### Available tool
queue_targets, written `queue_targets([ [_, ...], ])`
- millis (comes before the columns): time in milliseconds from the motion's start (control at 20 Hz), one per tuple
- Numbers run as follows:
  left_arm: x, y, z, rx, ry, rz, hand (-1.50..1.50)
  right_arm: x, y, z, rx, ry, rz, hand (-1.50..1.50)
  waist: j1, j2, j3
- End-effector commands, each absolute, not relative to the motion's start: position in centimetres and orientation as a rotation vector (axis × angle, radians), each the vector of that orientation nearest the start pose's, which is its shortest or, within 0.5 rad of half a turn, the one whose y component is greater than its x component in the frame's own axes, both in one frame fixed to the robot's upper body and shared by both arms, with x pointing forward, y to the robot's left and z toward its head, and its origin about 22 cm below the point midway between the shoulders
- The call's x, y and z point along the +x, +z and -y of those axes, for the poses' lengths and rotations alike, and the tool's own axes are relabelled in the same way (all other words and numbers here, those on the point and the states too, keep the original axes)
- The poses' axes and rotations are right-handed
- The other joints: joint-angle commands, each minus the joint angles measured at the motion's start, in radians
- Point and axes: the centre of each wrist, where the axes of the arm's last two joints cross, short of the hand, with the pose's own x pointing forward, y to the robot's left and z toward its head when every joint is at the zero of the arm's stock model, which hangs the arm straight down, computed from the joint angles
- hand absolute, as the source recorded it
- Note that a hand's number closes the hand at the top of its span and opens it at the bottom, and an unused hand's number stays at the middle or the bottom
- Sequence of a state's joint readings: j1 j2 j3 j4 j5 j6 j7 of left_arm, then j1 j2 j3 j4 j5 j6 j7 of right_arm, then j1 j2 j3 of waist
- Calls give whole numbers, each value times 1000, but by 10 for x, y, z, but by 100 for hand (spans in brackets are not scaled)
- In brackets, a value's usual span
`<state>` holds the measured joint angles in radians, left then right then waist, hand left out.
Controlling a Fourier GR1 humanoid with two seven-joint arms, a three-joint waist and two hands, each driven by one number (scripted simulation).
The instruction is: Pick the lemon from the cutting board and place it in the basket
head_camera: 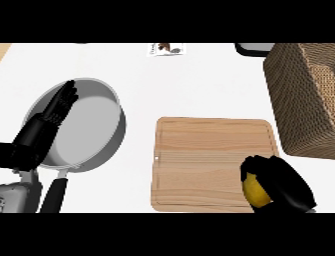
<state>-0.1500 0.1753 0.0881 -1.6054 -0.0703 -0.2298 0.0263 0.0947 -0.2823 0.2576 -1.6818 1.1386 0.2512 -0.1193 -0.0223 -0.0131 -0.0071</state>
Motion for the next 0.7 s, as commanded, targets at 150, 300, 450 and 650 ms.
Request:
queue_targets([
  [150, 276, 58, -262, 64, -357, 1669, 0, 140, 40, 246, -609, 1274, 1391, 150, 2, 9, 7],
  [300, 277, 63, -264, 68, -359, 1689, 0, 125, 44, 244, -465, 1127, 1485, 150, 0, 9, 7],
  [450, 277, 58, -269, 83, -344, 1671, 0, 117, 74, 233, -369, 911, 1690, 150, -16, 7, 7],
  [650, 279, 63, -274, 75, -363, 1685, 0, 94, 120, 235, -347, 740, 1851, 150, -12, 7, 7],
])
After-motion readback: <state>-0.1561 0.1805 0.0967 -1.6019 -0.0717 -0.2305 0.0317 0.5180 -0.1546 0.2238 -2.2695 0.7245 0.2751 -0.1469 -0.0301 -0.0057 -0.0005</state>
